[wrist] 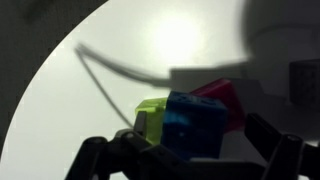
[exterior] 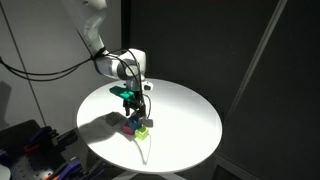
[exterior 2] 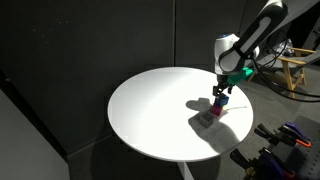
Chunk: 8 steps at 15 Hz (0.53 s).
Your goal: Light the blue dice and put it between the pink and yellow dice
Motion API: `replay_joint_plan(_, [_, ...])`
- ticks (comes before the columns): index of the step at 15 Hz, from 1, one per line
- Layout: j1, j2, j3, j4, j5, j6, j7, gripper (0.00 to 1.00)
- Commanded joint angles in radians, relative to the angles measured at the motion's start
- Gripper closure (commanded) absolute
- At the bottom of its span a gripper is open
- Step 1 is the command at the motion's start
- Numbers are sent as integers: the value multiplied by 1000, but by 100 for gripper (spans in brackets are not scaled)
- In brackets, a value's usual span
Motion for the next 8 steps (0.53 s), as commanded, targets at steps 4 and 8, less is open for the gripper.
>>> replay_joint_plan(4, [17,-56,8,-36,13,-8,-27,0])
replay_joint_plan(8, [18,-102,24,-63,21,2,-42,0])
